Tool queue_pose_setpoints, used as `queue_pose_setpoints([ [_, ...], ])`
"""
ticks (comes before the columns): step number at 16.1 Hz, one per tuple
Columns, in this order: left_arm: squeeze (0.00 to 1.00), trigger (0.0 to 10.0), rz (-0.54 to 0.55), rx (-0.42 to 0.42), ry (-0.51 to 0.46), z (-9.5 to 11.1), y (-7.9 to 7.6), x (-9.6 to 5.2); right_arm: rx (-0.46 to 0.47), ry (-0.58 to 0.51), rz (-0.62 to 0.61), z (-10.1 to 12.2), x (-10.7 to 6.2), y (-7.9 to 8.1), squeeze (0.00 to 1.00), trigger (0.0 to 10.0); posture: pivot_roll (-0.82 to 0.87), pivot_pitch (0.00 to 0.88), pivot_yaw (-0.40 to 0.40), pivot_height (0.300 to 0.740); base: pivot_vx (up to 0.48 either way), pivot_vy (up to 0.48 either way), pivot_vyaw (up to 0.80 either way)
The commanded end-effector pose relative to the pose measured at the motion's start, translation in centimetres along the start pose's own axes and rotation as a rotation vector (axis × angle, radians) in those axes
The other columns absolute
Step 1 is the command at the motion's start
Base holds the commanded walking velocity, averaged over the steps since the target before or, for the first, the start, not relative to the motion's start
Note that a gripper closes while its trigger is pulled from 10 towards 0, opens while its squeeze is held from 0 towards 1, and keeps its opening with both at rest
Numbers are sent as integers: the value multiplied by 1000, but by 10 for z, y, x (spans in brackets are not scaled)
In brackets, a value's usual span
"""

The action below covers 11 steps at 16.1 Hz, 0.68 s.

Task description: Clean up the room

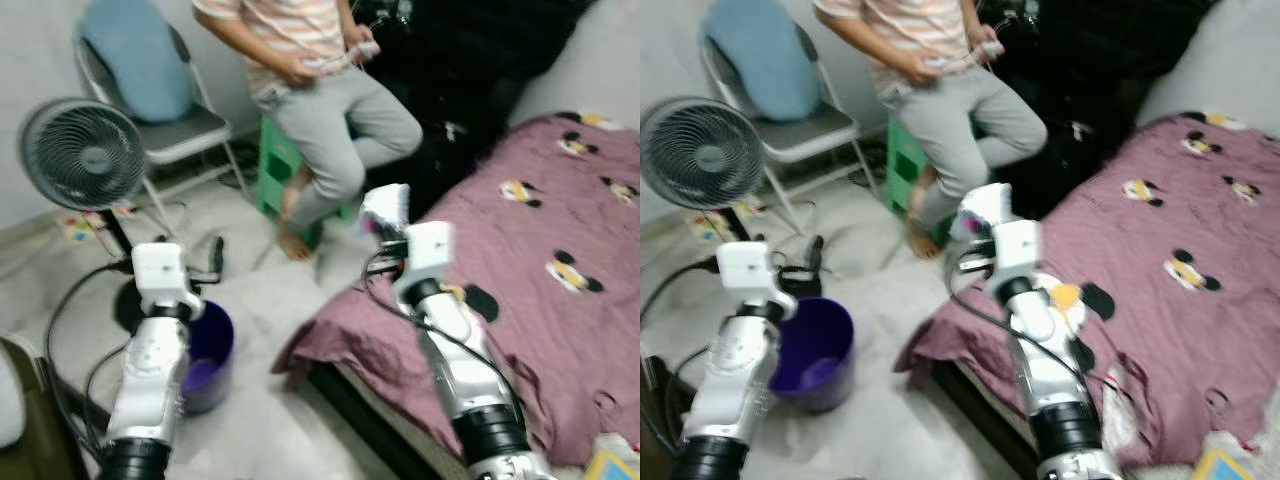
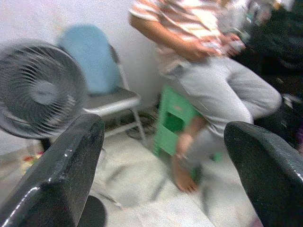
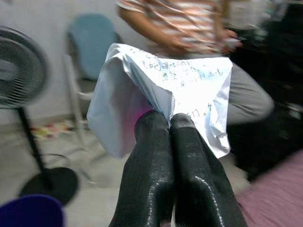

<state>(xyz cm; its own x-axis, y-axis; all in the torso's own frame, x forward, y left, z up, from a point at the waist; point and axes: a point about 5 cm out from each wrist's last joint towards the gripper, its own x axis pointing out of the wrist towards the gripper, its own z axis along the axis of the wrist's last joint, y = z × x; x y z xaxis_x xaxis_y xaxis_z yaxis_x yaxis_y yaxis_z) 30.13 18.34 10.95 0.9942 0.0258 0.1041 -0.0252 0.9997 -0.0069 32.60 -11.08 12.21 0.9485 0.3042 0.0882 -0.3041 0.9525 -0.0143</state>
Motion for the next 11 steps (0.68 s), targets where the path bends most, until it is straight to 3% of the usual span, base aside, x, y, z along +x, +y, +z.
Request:
queue_pose_setpoints([
  [1, 0, 10000, -8, -20, 13, -1, -5, -1, -14, 0, -18, 1, -2, -9, 0, 10000, -68, 0, -32, 740, 0, 0, 800],
  [3, 0, 10000, -10, -23, 16, -1, -6, -1, -12, 0, -17, 1, -2, -9, 0, 10000, -68, 0, -32, 740, 0, 0, 753],
  [11, 0, 10000, -12, -46, 25, -1, -7, 0, -8, 1, -11, 1, -2, -9, 0, 10000, -72, 0, -33, 740, 0, 0, 0],
])
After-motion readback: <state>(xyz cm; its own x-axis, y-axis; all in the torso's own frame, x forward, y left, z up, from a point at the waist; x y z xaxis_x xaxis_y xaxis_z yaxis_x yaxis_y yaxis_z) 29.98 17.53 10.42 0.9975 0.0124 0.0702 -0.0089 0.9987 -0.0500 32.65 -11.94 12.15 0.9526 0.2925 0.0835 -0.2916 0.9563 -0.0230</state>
